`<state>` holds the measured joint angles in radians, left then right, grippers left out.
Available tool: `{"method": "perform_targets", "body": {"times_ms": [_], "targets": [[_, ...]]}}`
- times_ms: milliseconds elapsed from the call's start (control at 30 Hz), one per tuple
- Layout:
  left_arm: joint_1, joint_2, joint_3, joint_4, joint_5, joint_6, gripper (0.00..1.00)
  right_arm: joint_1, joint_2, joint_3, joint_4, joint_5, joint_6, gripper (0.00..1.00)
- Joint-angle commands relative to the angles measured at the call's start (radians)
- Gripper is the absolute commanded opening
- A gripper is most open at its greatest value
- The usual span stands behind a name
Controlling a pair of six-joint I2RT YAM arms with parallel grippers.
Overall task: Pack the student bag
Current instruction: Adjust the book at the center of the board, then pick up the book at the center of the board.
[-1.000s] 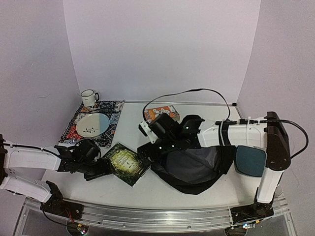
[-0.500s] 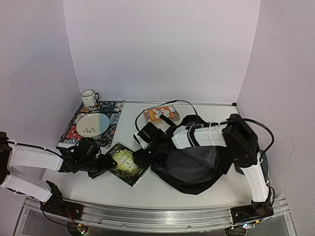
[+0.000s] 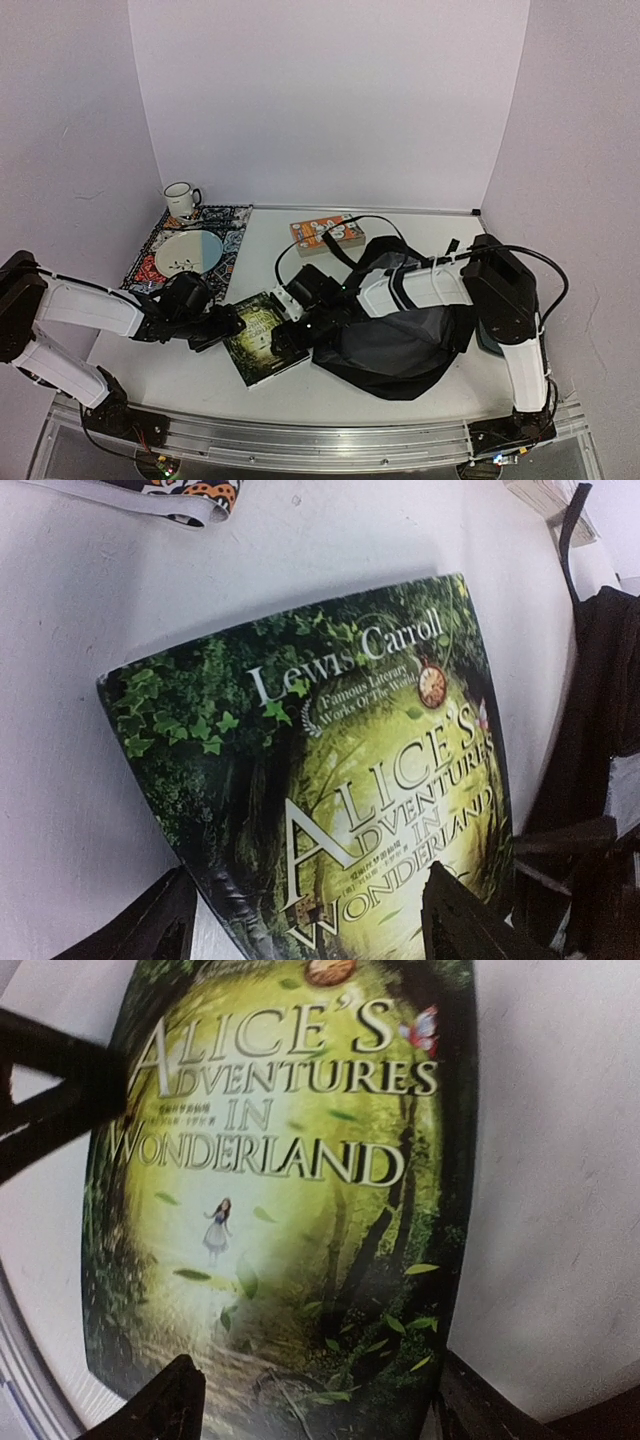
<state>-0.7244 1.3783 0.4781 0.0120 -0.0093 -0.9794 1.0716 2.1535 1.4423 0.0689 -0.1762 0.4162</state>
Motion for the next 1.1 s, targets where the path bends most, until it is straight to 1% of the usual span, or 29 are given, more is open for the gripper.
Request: {"method": "perform_targets", "body": {"times_ms": [0,100,200,333,433,567,667,833,933,1000,1067], "targets": [[-0.004,0.026,0.012,-0.017,0.095,0.025,0.78,0.068,-0.099,-0.094,0.040,-0.138,0.086,0.76],[-0.003,0.000,0.015,0.019,0.091,0.034,0.78,0.070,-0.151,-0.142,0.062,-0.125,0.102,0.75],[0.004,-0.043,0.002,0.015,0.069,0.028,0.79,0.069,-0.187,-0.159,0.061,-0.059,0.112,0.75],[0.011,-0.084,-0.018,-0.046,0.039,-0.009,0.80,0.061,-0.199,-0.153,0.043,0.057,0.154,0.76],[0.011,-0.096,-0.034,-0.086,0.047,-0.026,0.80,0.050,-0.179,-0.142,0.019,0.092,0.194,0.76],[0.012,-0.090,-0.073,-0.089,0.097,-0.046,0.80,0.043,-0.138,-0.133,0.014,0.071,0.230,0.75],[0.011,-0.052,-0.084,-0.062,0.150,-0.046,0.79,0.043,-0.097,-0.118,0.018,0.058,0.238,0.71],[0.011,0.013,-0.100,0.067,0.239,-0.073,0.79,0.042,-0.033,-0.093,0.041,0.018,0.252,0.63],[0.011,0.043,-0.108,0.144,0.297,-0.108,0.77,0.042,-0.009,-0.095,0.064,-0.010,0.267,0.59],[0.011,0.037,-0.098,0.165,0.321,-0.119,0.76,0.043,-0.006,-0.114,0.098,-0.034,0.281,0.59],[0.011,-0.004,-0.085,0.182,0.334,-0.128,0.76,0.042,-0.009,-0.132,0.142,-0.058,0.296,0.58]]}}
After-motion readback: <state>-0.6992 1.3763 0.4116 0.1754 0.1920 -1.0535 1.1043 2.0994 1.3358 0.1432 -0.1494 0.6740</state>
